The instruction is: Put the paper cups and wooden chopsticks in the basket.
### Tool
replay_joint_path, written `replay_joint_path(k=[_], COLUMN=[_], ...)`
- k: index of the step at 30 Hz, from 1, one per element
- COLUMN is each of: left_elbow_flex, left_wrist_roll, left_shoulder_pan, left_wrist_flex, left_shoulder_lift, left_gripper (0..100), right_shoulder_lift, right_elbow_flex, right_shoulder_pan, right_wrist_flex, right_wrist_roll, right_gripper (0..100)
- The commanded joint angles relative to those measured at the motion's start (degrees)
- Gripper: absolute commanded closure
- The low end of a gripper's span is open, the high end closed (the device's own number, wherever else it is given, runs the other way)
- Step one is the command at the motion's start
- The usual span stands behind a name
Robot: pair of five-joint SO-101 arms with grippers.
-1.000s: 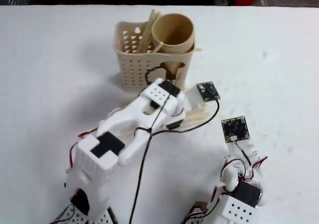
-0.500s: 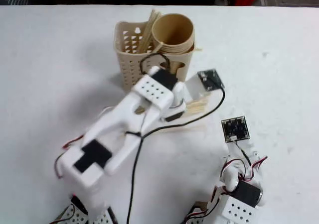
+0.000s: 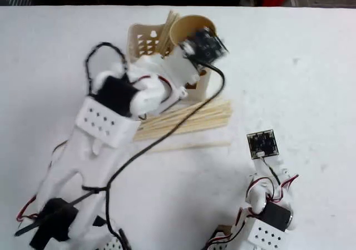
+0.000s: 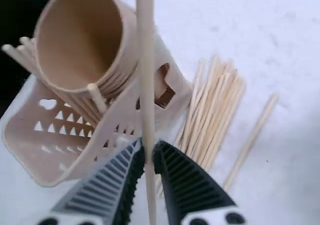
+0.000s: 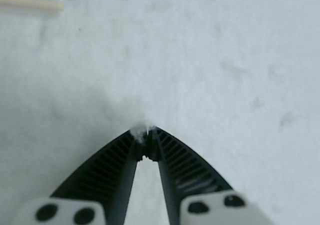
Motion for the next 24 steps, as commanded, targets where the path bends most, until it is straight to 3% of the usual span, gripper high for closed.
replay_joint_path(k=[1,15,18,24], left_elbow_flex=[-2.11,-6.15,-5.63,-1.05], left_wrist_roll=[1.23,15.38,18.81,19.43], left_shoulder_pan=[-0.66,-5.58,-7.43,-12.79], left_wrist_flex=[-1.85,-20.57,-27.69,-40.00], left_shoulder_lift=[-2.59,-2.77,-2.42,-2.42], left_gripper=[98,98,98,98], right_shoulder_lift=[-0.40,-0.40,-0.40,-0.40], right_elbow_flex=[0.44,0.44,0.44,0.44], right_shoulder_pan=[-0.31,-0.31,-0.31,-0.31], right_wrist_flex=[-0.57,-0.57,-0.57,-0.57], right_wrist_roll=[0.00,0.00,0.00,0.00], right_gripper=[98.1,98.1,98.1,98.1])
